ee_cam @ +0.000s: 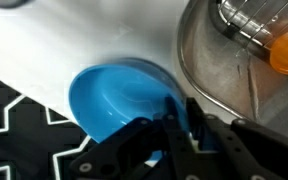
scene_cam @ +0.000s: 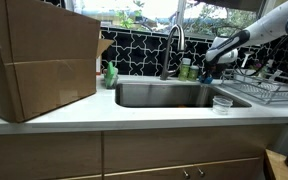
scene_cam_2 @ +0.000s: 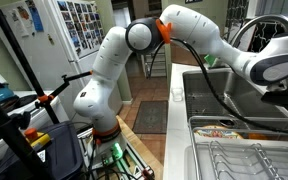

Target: Put the blue bowl in the drying rack

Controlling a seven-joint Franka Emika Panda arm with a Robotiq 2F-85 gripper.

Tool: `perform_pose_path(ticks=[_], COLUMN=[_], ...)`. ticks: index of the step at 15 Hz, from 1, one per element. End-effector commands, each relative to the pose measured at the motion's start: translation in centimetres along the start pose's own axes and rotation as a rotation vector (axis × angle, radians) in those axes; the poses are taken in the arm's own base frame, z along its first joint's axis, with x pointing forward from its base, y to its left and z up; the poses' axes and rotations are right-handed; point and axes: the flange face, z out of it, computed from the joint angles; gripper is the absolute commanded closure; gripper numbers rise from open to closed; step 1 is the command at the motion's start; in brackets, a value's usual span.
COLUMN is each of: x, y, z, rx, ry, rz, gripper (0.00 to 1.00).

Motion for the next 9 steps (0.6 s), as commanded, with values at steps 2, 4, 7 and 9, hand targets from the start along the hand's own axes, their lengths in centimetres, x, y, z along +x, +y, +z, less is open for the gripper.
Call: perform_pose_path(ticks=[2,4,7,9], x=[-0.2,-0.4,-0.7,-0.8], y=[1.2,1.4,1.9,2.3], z=[-0.3,-1.3,-3.8,-6.1], rx=[0.02,0.018,0.011,0.007], ry=[-0.006,0.004,0.028,0.052], rz=[0.025,0.033,0.041,0.064], gripper=[1.0,0.99,0.99,0.99])
